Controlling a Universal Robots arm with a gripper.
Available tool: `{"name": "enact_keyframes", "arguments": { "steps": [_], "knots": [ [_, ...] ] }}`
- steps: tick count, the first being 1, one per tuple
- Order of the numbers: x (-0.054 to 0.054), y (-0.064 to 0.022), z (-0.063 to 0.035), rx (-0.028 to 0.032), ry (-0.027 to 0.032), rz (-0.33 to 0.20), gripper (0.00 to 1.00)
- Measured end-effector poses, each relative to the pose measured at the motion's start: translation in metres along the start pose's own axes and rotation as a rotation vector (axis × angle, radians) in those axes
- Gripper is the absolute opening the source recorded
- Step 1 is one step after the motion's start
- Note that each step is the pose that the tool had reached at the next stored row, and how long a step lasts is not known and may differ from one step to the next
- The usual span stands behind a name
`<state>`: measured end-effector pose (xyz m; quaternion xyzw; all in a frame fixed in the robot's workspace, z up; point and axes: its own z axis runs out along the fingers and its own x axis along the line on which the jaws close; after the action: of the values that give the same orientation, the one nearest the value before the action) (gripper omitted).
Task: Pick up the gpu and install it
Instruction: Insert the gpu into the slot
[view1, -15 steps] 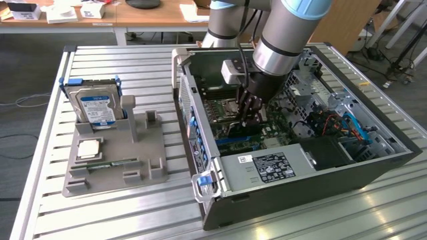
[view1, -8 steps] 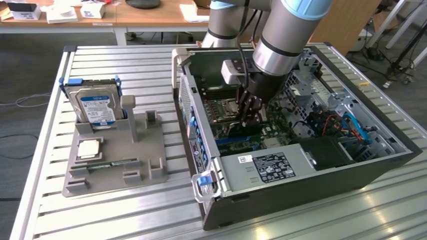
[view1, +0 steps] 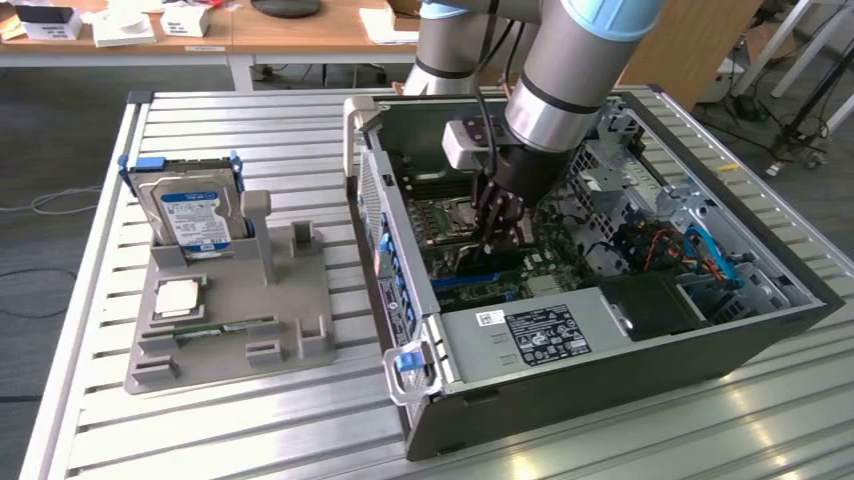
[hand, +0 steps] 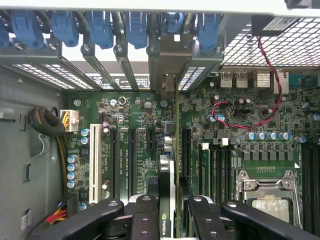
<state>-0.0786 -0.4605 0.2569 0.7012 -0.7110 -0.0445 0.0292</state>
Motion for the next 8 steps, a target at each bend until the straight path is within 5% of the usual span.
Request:
{"name": "enact_keyframes", "arguments": {
  "steps": [8],
  "knots": [
    [0.0000, -0.0001, 0.0009, 0.0001, -0.0002, 0.000, 0.27]
  ]
}}
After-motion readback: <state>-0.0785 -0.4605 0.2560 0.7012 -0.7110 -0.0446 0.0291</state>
